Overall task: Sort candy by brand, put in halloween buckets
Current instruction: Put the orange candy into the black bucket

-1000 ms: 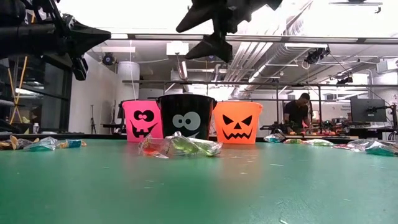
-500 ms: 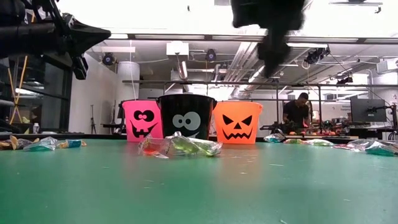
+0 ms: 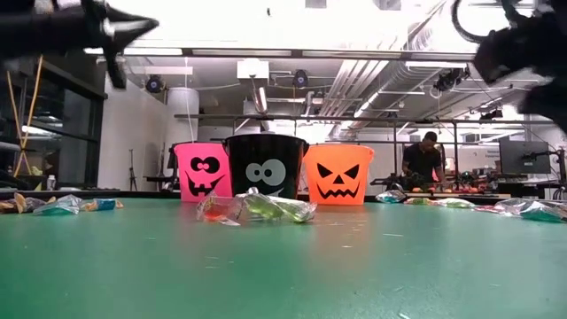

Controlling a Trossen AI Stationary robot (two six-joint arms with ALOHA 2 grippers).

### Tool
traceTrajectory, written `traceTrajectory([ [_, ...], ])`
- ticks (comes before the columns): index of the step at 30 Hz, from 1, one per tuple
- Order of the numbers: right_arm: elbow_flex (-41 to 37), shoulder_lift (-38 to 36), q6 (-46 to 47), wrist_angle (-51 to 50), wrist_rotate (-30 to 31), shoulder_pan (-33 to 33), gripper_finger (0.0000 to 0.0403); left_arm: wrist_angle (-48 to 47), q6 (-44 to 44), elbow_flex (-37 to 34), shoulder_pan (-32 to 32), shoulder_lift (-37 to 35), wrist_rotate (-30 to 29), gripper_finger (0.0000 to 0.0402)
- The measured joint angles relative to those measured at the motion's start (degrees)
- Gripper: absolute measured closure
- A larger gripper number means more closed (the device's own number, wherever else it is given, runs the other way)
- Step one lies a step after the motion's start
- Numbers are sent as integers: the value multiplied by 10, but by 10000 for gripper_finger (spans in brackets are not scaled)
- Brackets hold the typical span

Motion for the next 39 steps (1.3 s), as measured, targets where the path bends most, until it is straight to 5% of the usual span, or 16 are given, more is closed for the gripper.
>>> traceTrajectory([
  [6, -77, -91, 160, 130, 2, 7, 128, -244, 71, 214, -34, 160, 100, 334],
  [10, -64, -83, 237, 133, -44, 46, 128, -485, 114, 342, -77, 269, 155, 307],
  [13, -37, -58, 314, 135, -51, 104, 128, -558, 139, 387, -111, 324, 156, 298],
  [22, 44, 94, 530, 134, -36, 222, 128, -607, 120, 363, -179, 373, 88, 296],
  [32, 106, 253, 527, 128, -33, 214, 138, -610, 125, 357, -185, 373, -39, 296],
  [39, 138, 292, 520, 97, -39, 213, 222, -611, 130, 357, -184, 373, -46, 296],
])
